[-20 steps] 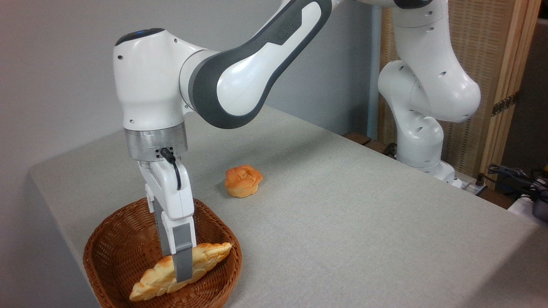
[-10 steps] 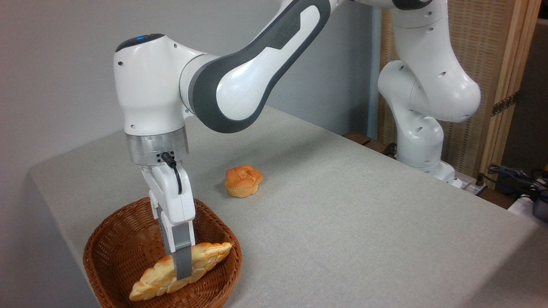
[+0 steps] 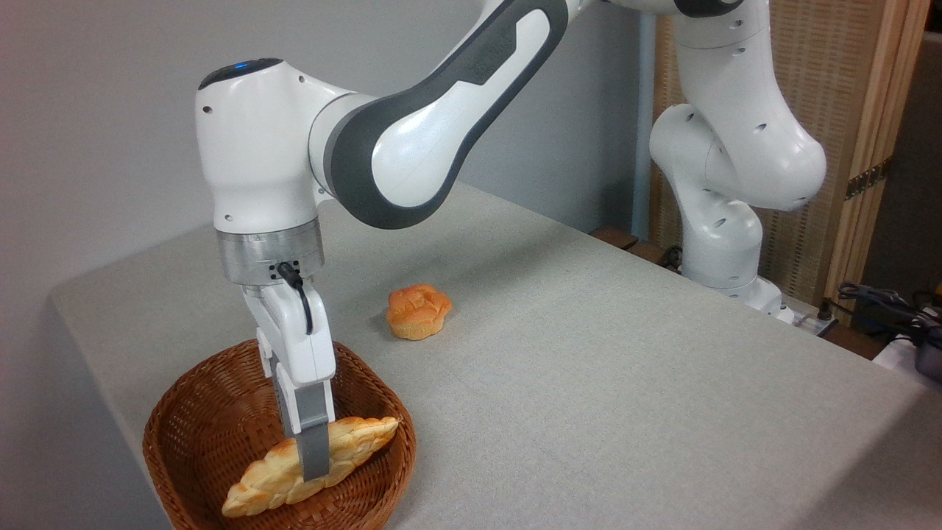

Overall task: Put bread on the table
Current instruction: 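Lower the gripper onto the braided loaf and close on it, then lift the braided loaf up out of the basket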

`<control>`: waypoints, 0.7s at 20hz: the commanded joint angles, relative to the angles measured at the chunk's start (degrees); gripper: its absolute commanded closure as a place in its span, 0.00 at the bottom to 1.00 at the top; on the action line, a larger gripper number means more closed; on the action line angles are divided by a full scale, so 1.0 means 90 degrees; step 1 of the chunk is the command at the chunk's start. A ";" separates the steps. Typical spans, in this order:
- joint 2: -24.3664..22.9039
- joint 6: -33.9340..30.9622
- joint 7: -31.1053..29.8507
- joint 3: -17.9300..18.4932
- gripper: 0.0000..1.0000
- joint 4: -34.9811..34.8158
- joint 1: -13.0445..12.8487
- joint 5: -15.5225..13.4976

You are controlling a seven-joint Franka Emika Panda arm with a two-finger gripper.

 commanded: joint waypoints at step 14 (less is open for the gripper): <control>-0.0116 0.0131 0.0014 -0.0114 0.93 0.0007 0.0030 0.0017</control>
